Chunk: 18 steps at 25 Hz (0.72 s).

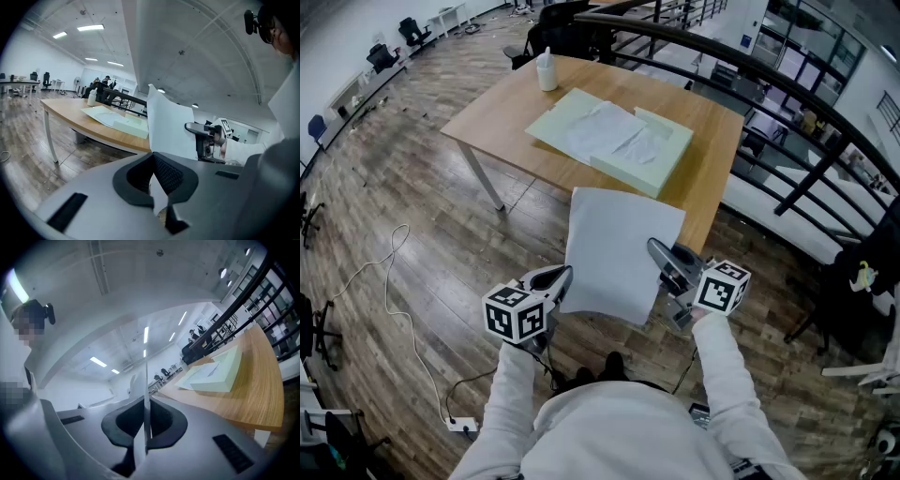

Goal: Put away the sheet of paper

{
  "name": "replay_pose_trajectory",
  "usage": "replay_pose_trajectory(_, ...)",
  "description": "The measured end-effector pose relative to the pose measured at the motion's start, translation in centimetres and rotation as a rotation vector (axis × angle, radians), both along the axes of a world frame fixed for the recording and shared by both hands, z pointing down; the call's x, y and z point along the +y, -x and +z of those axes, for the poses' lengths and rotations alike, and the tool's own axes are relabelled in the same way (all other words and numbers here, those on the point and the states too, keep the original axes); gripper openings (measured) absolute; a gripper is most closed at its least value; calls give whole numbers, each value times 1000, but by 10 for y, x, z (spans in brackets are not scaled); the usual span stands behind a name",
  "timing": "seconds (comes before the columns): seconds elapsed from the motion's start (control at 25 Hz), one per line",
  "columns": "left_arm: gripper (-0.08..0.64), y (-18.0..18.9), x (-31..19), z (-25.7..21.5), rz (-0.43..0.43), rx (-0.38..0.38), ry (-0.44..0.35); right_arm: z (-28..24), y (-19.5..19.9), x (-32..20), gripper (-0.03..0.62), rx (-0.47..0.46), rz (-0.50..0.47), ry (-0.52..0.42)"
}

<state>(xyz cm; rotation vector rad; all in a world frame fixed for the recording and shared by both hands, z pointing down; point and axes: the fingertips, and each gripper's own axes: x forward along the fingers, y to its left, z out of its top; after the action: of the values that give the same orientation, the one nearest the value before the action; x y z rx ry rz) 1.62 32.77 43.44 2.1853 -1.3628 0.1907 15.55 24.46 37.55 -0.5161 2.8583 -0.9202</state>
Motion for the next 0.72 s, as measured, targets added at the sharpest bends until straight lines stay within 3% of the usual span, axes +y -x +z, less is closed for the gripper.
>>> replay_pose_trajectory(0.72, 17, -4, -11, 5, -29, -30, 9, 4, 1, -12, 28, -13, -56, 16)
